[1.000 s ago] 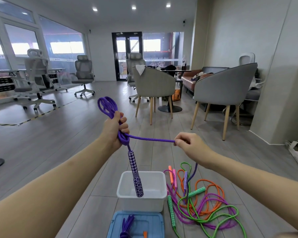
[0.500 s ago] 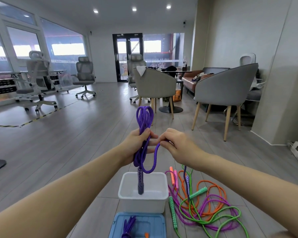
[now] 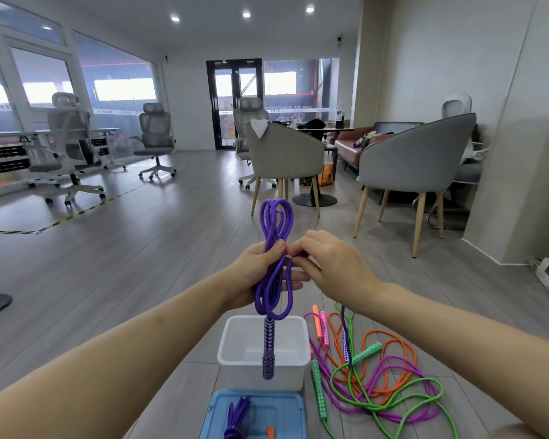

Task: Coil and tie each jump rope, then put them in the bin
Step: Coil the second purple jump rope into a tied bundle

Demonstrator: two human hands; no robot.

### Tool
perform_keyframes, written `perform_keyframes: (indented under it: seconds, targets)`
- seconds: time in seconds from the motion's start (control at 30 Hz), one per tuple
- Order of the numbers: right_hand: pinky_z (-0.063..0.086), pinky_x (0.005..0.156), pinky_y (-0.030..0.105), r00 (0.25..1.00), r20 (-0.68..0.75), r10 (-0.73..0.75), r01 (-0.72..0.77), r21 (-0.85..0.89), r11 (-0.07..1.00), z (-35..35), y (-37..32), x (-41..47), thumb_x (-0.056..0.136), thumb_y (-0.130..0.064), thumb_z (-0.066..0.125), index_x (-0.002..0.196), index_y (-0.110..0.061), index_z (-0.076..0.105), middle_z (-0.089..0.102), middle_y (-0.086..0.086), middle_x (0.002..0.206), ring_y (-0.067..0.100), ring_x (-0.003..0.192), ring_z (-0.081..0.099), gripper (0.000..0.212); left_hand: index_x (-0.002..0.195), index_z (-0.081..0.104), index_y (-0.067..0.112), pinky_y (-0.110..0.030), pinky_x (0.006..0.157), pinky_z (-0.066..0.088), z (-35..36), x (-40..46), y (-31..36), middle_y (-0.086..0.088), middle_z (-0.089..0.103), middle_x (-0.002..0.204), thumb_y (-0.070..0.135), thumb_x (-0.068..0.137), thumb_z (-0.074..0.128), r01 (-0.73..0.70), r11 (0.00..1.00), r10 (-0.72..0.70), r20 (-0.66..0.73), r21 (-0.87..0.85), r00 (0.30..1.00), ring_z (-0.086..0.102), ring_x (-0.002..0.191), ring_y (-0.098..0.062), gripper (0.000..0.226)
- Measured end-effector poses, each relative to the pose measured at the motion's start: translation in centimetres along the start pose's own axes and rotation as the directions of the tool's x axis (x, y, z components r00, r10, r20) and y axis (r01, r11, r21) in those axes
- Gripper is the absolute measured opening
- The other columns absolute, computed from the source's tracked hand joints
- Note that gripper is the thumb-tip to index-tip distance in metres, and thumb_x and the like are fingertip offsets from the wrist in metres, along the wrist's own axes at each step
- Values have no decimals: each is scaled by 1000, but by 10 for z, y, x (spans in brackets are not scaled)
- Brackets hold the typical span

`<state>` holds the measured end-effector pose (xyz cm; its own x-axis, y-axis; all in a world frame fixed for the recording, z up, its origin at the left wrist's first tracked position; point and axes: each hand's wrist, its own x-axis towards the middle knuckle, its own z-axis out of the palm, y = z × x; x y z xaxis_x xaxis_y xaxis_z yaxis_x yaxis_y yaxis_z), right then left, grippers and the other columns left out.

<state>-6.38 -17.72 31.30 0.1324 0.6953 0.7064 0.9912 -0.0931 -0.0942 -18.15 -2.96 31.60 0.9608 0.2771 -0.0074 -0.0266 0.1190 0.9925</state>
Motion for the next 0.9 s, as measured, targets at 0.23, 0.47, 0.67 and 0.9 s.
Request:
perform_keyframes:
  seconds: [0.23, 0.47, 0.67, 0.9]
  targets:
    - [54, 66, 32, 1000, 6, -14, 14, -6, 1000, 1, 2, -3, 94, -36, 66, 100, -24, 56, 64, -7, 89, 12, 78, 58, 17, 123, 55, 6, -38, 74, 57, -3, 0, 2, -10, 65, 87, 30, 109, 48, 15, 978, -37, 100, 207, 994, 60, 68, -17, 29]
    - [54, 66, 33, 992, 125, 4, -10, 49, 999, 4, 13, -9, 98, -35, 62, 101, -22, 56, 63, -8, 86, 10, 74, 59, 15, 106, 50, 13, -23, 55, 40, -6, 0, 10, 1, 49, 73, 26, 109, 47, 62, 932, -119, 140, 358, 983, 39, 58, -10, 14]
    - [45, 61, 31, 889, 246, 385, -446, 287, 848, 10, 27, -14, 109, -30, 46, 103, -20, 65, 58, -6, 75, 11, 65, 51, 22, 104, 50, 10, -20, 51, 43, -15, 0, 30, 2, 45, 69, 23, 104, 57, -69, 989, 63, 47, 132, 997, 40, 56, -9, 14]
    - [42, 62, 29, 777, 170, 606, -582, 560, 589, -5, 29, -2, 107, -38, 49, 95, -20, 68, 54, -2, 73, 15, 67, 49, 28, 84, 44, 17, -16, 47, 34, -14, -8, 61, 3, 33, 68, 16, 107, 50, -220, 969, 229, 78, -115, 970, 31, 50, -5, 24]
